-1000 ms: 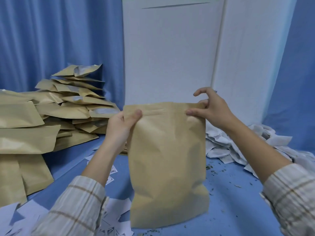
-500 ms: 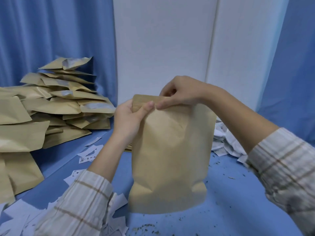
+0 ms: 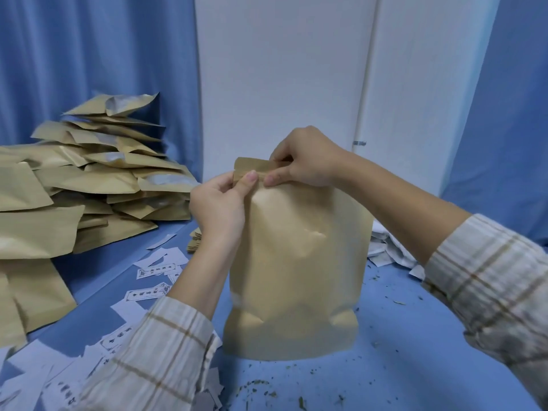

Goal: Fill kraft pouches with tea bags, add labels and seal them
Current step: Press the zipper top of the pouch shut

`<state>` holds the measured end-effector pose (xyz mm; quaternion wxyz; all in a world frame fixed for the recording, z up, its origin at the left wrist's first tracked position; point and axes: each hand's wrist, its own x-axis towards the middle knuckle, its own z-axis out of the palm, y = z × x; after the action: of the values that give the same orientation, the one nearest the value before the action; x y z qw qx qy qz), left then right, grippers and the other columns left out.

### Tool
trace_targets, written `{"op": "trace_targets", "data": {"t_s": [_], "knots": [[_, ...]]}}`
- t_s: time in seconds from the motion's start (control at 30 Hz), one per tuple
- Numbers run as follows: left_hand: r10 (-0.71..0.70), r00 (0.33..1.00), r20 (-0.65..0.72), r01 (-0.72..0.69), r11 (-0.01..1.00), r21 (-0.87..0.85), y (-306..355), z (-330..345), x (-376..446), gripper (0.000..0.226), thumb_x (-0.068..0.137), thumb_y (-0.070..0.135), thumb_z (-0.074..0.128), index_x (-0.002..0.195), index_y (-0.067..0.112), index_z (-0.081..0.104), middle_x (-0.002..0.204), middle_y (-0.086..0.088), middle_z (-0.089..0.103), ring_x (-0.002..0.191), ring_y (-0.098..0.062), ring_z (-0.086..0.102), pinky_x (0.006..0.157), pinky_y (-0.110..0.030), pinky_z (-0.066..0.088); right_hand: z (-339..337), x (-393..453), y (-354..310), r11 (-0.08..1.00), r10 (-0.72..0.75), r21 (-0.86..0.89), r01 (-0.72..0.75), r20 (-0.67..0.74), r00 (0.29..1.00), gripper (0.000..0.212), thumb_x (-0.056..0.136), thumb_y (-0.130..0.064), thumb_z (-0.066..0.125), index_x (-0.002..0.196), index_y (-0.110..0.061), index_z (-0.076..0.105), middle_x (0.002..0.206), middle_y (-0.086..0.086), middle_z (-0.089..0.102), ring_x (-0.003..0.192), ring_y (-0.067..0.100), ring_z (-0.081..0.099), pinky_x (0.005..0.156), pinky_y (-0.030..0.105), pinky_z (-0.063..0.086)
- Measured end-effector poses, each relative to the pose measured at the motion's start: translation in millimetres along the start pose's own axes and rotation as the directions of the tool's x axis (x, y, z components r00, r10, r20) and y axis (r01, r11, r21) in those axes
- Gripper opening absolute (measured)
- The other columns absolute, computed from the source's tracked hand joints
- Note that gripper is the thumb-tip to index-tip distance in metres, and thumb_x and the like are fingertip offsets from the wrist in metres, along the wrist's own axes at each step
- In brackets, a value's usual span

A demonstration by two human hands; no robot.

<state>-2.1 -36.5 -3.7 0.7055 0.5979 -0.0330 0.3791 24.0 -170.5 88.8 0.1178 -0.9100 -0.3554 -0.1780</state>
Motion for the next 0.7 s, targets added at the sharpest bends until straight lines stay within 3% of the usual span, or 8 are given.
{"op": "trace_targets", "data": {"t_s": [0.1,0.23,0.33,0.43,0.5,0.57,0.63,0.7], "knots": [[0.049,0.999,-0.015,-0.048,0.997,0.061,-4,2,-2,0.026,0.077,0.024,0.073,0.065,0.004,0.064,0.064,-0.005,0.049,0.064,-0.015,0.038,0.063,-0.029,0.031,-3,-1,2,0.997,0.022,0.072,-0.024,0.031,0.999,0.026,0.071,-0.042,0.074,0.068,-0.017,0.070,0.051,-0.009,0.052,0.048,0.002,0.043,0.045,0.014,0.031],[0.037,0.998,0.051,-0.043,0.994,0.102,-4,8,-3,0.024,0.088,0.032,0.060,0.066,0.022,0.060,0.066,0.003,0.059,0.065,-0.010,0.048,0.060,-0.023,0.037,-5,0,0,0.998,0.028,0.053,-0.028,0.008,1.000,0.029,0.069,-0.041,0.076,0.074,-0.014,0.071,0.062,-0.003,0.063,0.055,0.005,0.048,0.046,0.013,0.033],[-0.067,0.994,0.089,0.066,0.998,0.013,-5,10,-1,0.020,0.094,0.038,0.049,0.086,0.020,0.054,0.076,0.008,0.056,0.069,-0.002,0.054,0.061,-0.016,0.040,-5,-1,-3,0.999,0.033,0.019,-0.032,-0.027,0.999,0.028,0.070,-0.037,0.077,0.074,-0.010,0.070,0.062,0.002,0.059,0.058,0.011,0.047,0.048,0.017,0.032],[-0.025,0.994,0.106,0.017,0.997,0.074,-9,10,-3,0.010,0.095,0.035,0.048,0.087,0.029,0.048,0.074,0.013,0.053,0.060,0.015,0.051,0.053,-0.005,0.037,-3,-3,-10,1.000,0.013,-0.026,-0.012,0.043,0.999,0.033,0.079,-0.035,0.068,0.065,-0.007,0.058,0.058,0.004,0.043,0.056,0.016,0.037,0.044,0.020,0.026],[-0.058,0.989,0.139,0.054,0.998,0.035,-6,12,-4,0.012,0.096,0.042,0.043,0.096,0.032,0.049,0.086,0.014,0.057,0.082,0.007,0.056,0.069,-0.012,0.041,-2,-2,-16,0.999,-0.006,-0.031,0.007,0.040,0.999,0.035,0.081,-0.032,0.066,0.058,-0.009,0.051,0.054,0.003,0.036,0.052,0.015,0.032,0.044,0.021,0.024],[-0.090,0.975,0.201,0.095,0.995,-0.014,-3,13,-3,0.030,0.092,0.052,0.045,0.104,0.027,0.053,0.099,0.010,0.063,0.095,-0.005,0.058,0.076,-0.020,0.044,-1,-1,-19,0.999,-0.029,-0.044,0.028,-0.025,0.999,0.027,0.080,-0.026,0.065,0.062,-0.006,0.060,0.053,0.005,0.045,0.052,0.016,0.036,0.050,0.026,0.032],[-0.082,0.958,0.275,0.092,0.996,-0.022,0,12,-3,0.036,0.088,0.051,0.052,0.099,0.018,0.062,0.091,0.008,0.067,0.086,-0.006,0.063,0.067,-0.015,0.046,1,1,-19,0.996,-0.055,-0.071,0.050,-0.066,0.996,0.015,0.079,-0.022,0.064,0.076,-0.009,0.071,0.065,0.006,0.064,0.062,0.019,0.051,0.059,0.031,0.044],[-0.062,0.955,0.288,0.071,0.997,-0.020,0,8,-4,0.033,0.091,0.041,0.054,0.088,0.010,0.066,0.077,0.004,0.066,0.072,-0.009,0.060,0.058,-0.014,0.043,-1,0,-13,0.999,-0.033,-0.027,0.032,-0.037,0.999,0.017,0.074,-0.032,0.072,0.083,-0.017,0.073,0.076,0.000,0.069,0.068,0.013,0.055,0.061,0.027,0.046]]}}
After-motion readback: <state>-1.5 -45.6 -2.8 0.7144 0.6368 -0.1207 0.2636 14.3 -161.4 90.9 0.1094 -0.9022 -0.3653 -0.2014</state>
